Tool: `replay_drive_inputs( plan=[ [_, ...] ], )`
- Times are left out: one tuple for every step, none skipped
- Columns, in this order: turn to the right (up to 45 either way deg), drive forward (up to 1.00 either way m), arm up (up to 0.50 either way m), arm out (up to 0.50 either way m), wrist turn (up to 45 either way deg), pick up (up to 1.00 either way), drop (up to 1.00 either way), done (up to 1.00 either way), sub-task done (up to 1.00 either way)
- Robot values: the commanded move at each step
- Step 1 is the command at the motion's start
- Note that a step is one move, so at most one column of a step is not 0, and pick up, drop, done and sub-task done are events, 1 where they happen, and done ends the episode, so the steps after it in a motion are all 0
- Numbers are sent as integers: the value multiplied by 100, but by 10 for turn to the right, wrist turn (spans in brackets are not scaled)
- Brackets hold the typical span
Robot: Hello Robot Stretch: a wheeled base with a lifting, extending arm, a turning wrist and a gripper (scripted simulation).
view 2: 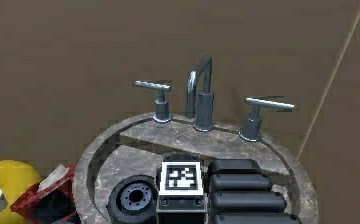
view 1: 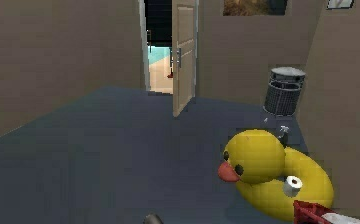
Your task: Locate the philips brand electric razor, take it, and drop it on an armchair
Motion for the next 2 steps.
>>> replay_drive_inputs(
  plan=[
    [450,0,0,0,0,0,0,0,0],
    [300,0,0,0,0,0,0,0,0]
  ],
)
